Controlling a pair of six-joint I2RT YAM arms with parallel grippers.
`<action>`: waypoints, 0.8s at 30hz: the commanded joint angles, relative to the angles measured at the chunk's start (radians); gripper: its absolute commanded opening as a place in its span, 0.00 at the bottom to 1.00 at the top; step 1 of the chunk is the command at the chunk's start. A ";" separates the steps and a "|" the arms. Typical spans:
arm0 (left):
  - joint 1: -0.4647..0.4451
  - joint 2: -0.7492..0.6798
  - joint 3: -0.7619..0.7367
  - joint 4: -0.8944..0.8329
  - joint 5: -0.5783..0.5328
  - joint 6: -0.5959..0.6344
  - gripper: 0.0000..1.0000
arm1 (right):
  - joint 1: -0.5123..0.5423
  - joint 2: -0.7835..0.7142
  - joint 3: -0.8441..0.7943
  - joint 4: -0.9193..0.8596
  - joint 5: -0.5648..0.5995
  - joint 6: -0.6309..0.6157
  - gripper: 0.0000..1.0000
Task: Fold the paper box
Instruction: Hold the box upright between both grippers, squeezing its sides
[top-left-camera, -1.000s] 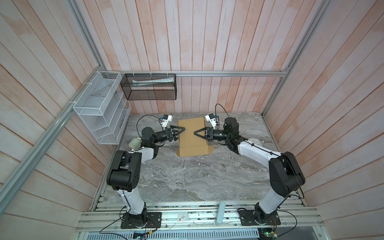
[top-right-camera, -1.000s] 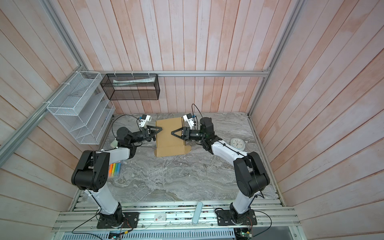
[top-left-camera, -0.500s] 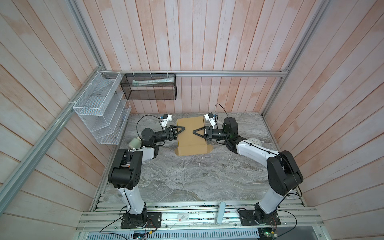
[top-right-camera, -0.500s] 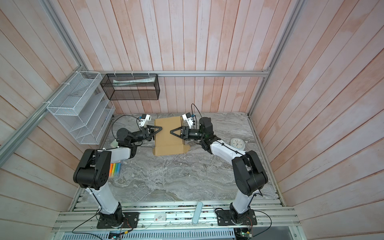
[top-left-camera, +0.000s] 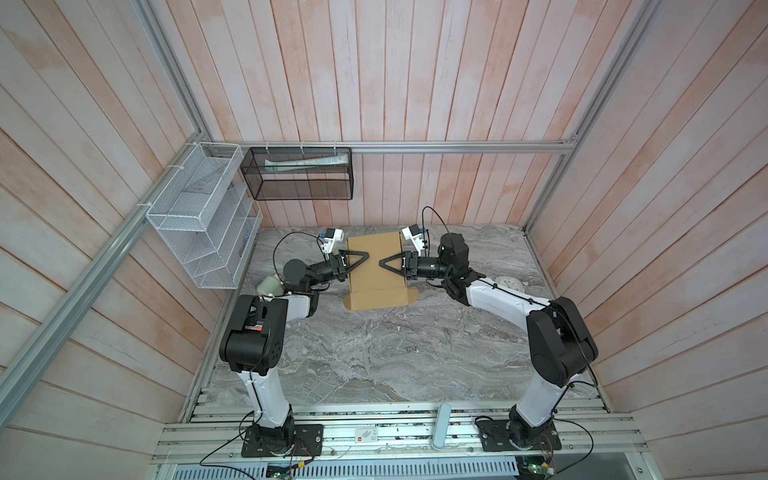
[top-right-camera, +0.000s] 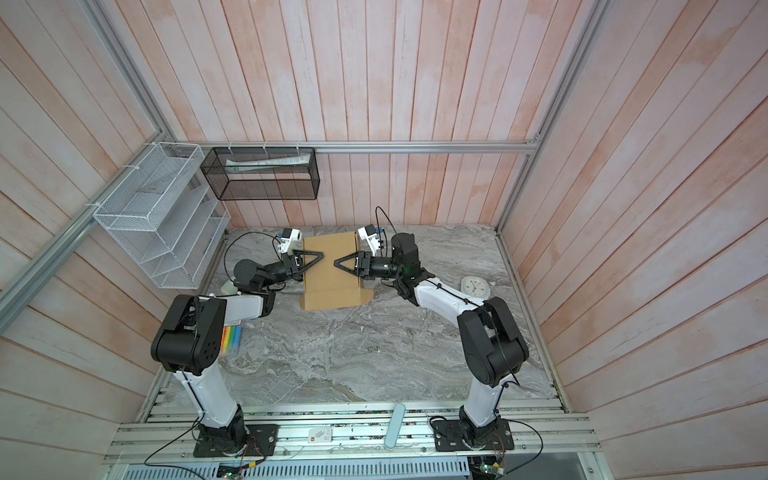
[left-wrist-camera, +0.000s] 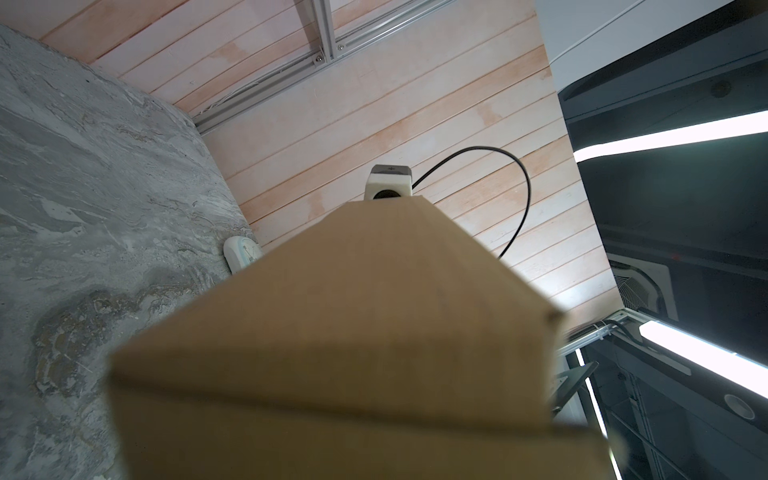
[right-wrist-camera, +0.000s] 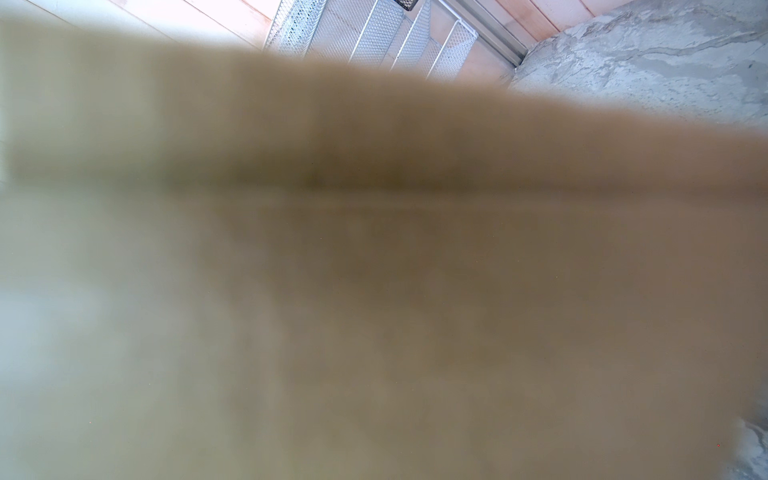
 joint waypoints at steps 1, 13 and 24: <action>-0.006 0.024 0.031 0.085 -0.020 -0.035 0.69 | 0.013 0.028 0.037 0.016 0.018 0.010 0.53; -0.008 0.039 0.028 0.120 -0.015 -0.065 0.65 | 0.027 0.049 0.059 0.015 0.021 0.017 0.53; -0.012 0.011 0.017 0.007 0.039 0.011 0.62 | 0.028 0.057 0.098 -0.058 0.010 -0.027 0.52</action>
